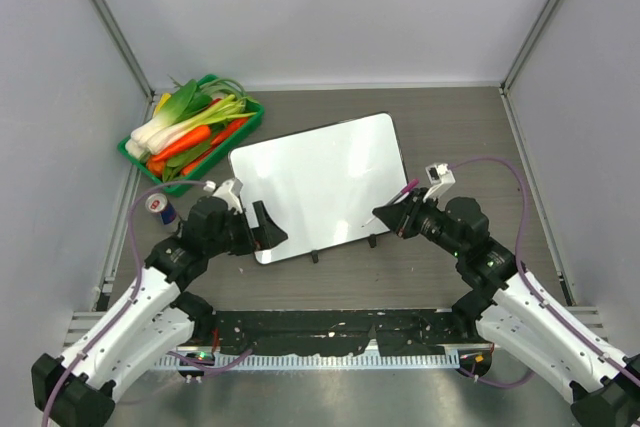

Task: Write a sentence on the whiteboard
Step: Move the whiteboard stand to the center of the board.

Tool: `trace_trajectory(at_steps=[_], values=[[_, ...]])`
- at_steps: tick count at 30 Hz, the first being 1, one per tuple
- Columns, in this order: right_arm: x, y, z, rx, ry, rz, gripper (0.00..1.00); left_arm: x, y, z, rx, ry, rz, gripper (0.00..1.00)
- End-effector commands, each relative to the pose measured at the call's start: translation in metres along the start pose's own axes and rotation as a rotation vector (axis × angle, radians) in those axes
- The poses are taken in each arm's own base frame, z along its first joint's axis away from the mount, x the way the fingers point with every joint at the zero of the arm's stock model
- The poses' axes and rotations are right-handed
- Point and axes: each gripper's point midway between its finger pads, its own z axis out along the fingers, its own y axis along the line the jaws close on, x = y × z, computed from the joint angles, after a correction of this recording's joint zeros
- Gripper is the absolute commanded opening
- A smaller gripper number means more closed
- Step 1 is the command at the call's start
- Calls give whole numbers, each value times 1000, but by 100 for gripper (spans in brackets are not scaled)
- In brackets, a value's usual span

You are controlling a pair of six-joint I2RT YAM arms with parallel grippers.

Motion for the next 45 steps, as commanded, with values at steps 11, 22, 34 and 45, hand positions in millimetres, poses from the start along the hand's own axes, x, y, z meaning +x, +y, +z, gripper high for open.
trace_trajectory(at_steps=[11,22,34,45], values=[[-33,16,5,-50,-113,-54,1,37,-28,19,-161,20,148,94],[-37,12,-3,-13,-134,-68,1,81,-56,43,-301,-12,281,93],[-35,6,0,13,-122,-66,1,116,-52,80,-354,-4,290,90],[-37,2,-1,32,-135,-77,1,124,-24,103,-496,-63,301,70]])
